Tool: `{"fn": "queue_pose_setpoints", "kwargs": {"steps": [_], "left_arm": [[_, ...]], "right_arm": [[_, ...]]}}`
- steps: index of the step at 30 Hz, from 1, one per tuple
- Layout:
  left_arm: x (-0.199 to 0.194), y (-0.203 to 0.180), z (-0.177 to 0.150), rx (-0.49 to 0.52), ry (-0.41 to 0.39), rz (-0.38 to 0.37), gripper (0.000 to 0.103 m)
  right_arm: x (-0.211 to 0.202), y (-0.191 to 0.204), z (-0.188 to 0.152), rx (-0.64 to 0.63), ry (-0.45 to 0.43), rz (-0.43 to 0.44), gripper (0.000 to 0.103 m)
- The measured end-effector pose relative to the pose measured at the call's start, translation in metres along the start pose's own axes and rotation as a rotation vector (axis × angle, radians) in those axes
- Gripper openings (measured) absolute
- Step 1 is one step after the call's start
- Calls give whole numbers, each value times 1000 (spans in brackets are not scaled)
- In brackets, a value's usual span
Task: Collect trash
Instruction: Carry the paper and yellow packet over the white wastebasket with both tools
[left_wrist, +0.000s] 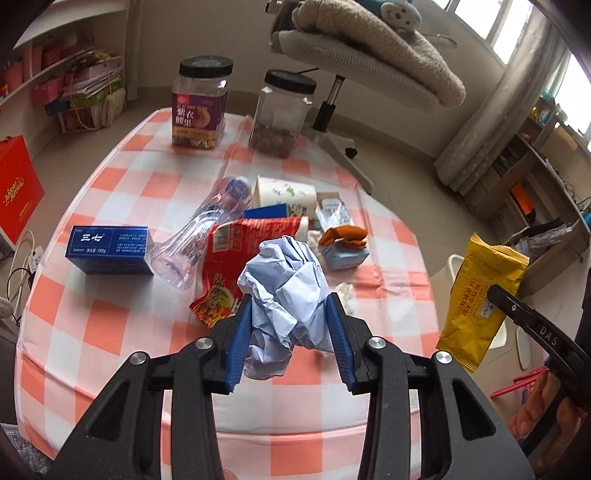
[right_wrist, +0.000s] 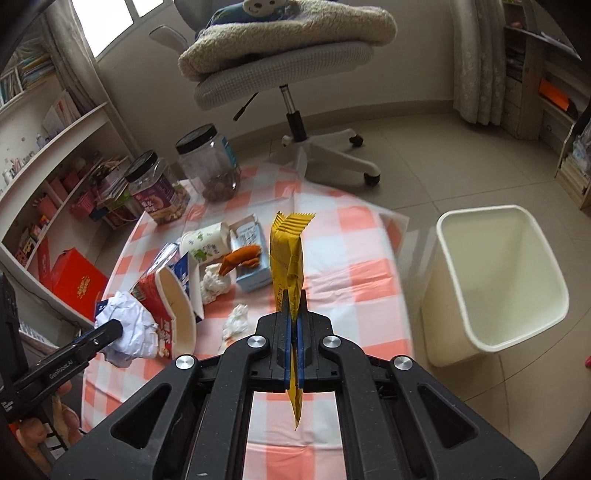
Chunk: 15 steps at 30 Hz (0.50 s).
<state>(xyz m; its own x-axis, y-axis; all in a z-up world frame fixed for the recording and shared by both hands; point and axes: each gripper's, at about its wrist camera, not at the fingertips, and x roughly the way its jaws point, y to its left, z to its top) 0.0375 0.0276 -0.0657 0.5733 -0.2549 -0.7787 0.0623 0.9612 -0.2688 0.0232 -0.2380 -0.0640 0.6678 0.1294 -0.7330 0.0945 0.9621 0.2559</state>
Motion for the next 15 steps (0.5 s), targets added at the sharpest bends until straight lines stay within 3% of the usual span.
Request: {"fn": "queue_pose_setpoints", "kwargs": {"steps": [8, 15], "left_arm": [[-4, -50, 13, 26, -89, -75, 40], [18, -113, 21, 102, -64, -105, 40]], "right_arm": [[-40, -61, 39, -17, -160, -211, 1], [-45, -125, 59, 45, -192, -405, 3]]}}
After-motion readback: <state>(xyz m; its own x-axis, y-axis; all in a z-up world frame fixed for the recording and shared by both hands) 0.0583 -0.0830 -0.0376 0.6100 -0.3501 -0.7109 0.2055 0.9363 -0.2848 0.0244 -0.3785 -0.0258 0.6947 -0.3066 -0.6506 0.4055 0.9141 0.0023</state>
